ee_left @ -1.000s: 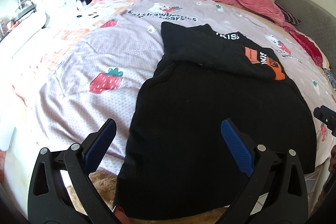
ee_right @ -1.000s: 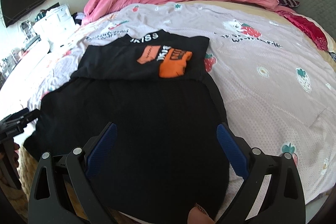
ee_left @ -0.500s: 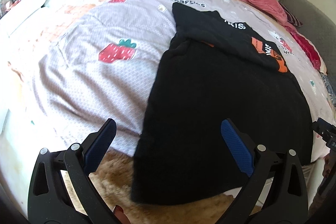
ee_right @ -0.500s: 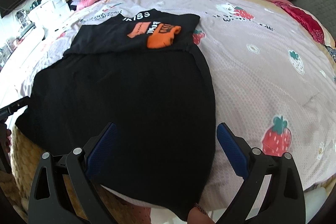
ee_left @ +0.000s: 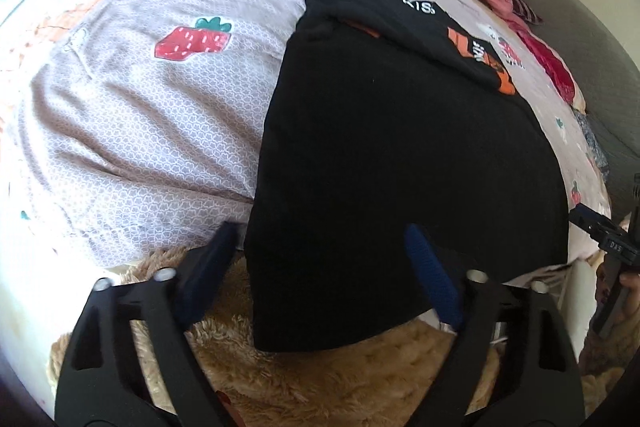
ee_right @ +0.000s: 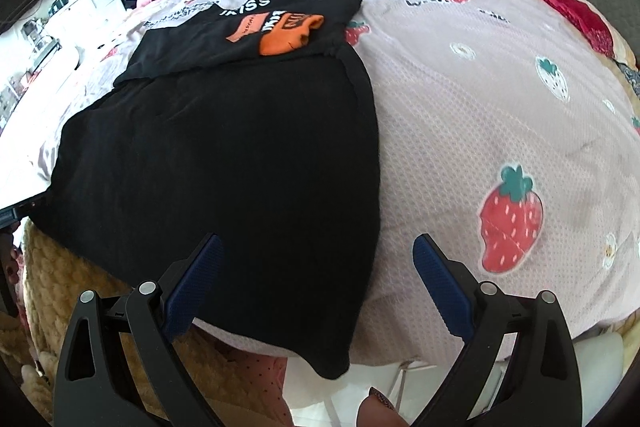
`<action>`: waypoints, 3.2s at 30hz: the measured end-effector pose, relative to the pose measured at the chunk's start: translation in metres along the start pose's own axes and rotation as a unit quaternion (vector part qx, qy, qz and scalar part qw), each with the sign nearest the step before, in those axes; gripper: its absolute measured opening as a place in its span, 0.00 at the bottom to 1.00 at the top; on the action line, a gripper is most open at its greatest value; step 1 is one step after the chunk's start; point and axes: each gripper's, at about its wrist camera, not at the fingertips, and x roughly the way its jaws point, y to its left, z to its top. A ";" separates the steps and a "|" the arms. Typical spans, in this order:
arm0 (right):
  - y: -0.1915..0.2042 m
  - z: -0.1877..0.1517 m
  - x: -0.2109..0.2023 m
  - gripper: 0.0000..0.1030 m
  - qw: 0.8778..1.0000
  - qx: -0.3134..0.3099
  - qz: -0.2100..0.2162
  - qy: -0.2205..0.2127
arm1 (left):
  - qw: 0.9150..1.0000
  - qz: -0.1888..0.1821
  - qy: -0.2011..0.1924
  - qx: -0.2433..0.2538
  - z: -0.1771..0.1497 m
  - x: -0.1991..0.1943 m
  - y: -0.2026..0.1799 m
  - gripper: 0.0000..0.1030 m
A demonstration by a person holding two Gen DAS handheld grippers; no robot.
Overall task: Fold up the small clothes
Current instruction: 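Grasp the black shirt hem with both grippers, then lift the hem with both grippers and fold it over toward the collar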
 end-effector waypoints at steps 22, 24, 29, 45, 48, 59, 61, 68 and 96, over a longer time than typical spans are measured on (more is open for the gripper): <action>-0.010 -0.041 0.009 0.53 0.996 0.040 0.050 0.058 | 1.000 -0.017 0.023 0.007 0.003 0.008 0.000 0.26; -0.015 -0.043 0.014 0.47 0.995 0.051 0.054 0.065 | 1.000 -0.019 0.022 0.006 0.003 0.008 0.001 0.26; -0.016 -0.044 0.018 0.23 0.994 0.048 0.062 0.076 | 1.000 -0.015 0.022 0.008 0.002 0.009 0.001 0.26; -0.027 0.007 -0.044 0.08 0.993 0.049 0.096 -0.048 | 0.999 -0.032 -0.038 0.009 0.024 -0.029 -0.005 0.03; -0.026 0.020 -0.054 0.08 0.991 0.045 0.100 -0.082 | 0.997 -0.045 -0.061 0.000 0.036 -0.041 -0.005 0.03; -0.029 0.058 -0.069 0.08 0.979 0.057 0.111 -0.162 | 0.990 -0.075 -0.120 -0.025 0.076 -0.072 -0.008 0.02; -0.033 0.063 -0.070 0.08 0.977 0.063 0.112 -0.172 | 0.989 -0.078 -0.124 -0.028 0.082 -0.072 -0.008 0.03; -0.038 0.083 -0.076 0.08 0.970 0.073 0.109 -0.204 | 0.985 -0.090 -0.139 -0.045 0.101 -0.070 -0.001 0.03; -0.041 0.162 -0.050 0.08 0.964 0.076 0.071 -0.245 | 0.979 -0.072 -0.184 -0.049 0.183 -0.049 -0.013 0.03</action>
